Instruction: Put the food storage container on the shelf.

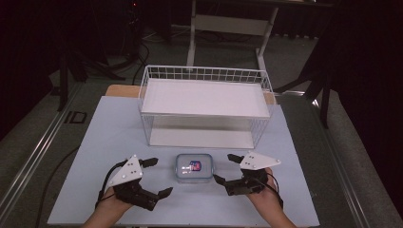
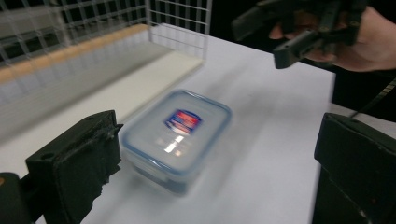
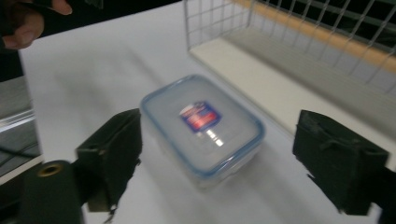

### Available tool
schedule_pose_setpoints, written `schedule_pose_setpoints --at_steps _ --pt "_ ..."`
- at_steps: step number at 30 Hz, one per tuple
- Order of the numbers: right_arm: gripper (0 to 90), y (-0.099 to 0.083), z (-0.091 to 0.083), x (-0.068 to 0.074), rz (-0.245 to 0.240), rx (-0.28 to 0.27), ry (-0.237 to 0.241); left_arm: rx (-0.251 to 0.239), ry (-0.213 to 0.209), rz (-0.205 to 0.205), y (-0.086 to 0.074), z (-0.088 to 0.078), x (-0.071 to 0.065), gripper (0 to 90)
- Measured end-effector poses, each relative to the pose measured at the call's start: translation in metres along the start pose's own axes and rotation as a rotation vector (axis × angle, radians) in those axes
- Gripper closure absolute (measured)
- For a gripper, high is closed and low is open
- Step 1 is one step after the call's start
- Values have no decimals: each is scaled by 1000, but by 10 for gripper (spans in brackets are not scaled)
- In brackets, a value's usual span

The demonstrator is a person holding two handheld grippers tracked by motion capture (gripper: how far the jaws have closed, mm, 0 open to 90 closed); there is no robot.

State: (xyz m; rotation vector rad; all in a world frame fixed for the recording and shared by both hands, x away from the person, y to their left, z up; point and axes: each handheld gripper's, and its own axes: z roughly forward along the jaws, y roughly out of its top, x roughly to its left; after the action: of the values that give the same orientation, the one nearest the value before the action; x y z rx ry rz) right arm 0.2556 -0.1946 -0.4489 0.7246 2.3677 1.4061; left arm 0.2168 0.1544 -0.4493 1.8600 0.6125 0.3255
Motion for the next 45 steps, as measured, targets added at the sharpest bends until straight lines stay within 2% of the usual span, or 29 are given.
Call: schedule_pose_setpoints --at_steps 1,2,4,5,6,8,9,11,12,14,15,16,18,19,21,22,27,28,29,30,31,33,36,38,39,41,44,45 --pt "192 0 -1 0 2 -11 -10 -11 -20 -20 4 1 2 13" --pt "193 1 -1 -1 19 -22 -1 -21 -28 -27 6 1 3 13" --pt "215 1 -2 -3 58 -59 11 -9 -54 -44 13 5 5 13" --pt "228 2 -1 -4 70 -34 21 -10 -69 -52 16 7 5 12" --pt "237 2 1 -5 57 -32 20 -1 -74 -61 18 9 5 12" --pt "239 3 3 -5 43 -24 -10 24 -66 -73 23 14 5 12" --pt "233 4 6 -5 53 12 -23 32 -77 -79 25 18 6 12" --pt "230 4 10 -8 88 28 -9 47 -77 -97 26 25 9 12" --pt "212 4 13 -9 107 34 -16 52 -94 -120 27 29 11 12" --pt "203 4 16 -13 142 27 -12 59 -100 -143 27 36 15 12" --pt "175 3 18 -15 176 30 -10 66 -105 -151 27 40 17 12" --pt "131 3 21 -16 204 30 -19 83 -100 -152 27 43 18 12" --pt "119 4 25 -19 247 55 -24 120 -95 -164 26 52 22 12" --pt "118 4 27 -20 267 55 -44 135 -92 -175 25 55 24 12" --pt "114 4 31 -23 291 70 -21 167 -82 -206 19 62 30 12" --pt "114 4 33 -24 300 76 -35 183 -75 -230 17 65 32 12" --pt "122 -2 46 -28 388 129 5 234 -33 -331 1 74 45 13" --pt "128 -4 49 -29 413 138 7 235 -37 -357 -2 76 48 12" --pt "128 -4 49 -29 413 138 7 235 -37 -357 -2 76 48 13" --pt "143 -6 51 -30 440 146 14 238 -14 -402 -8 78 53 13" --pt "149 -10 58 -32 462 175 9 244 -24 -438 -11 80 57 13" --pt "183 -14 64 -33 451 195 2 267 -21 -489 -16 83 61 12" --pt "183 -20 71 -35 477 211 13 280 -25 -562 -24 87 65 12" --pt "184 -23 74 -35 505 221 19 294 -21 -593 -27 90 67 13" --pt "184 -24 76 -36 524 222 32 305 -23 -602 -28 92 68 13" --pt "185 -25 79 -37 561 230 43 320 -31 -653 -31 96 69 13" --pt "225 -27 80 -42 659 230 73 340 -37 -692 -34 99 70 13" --pt "237 -28 81 -44 688 236 87 343 -51 -712 -36 100 71 13"
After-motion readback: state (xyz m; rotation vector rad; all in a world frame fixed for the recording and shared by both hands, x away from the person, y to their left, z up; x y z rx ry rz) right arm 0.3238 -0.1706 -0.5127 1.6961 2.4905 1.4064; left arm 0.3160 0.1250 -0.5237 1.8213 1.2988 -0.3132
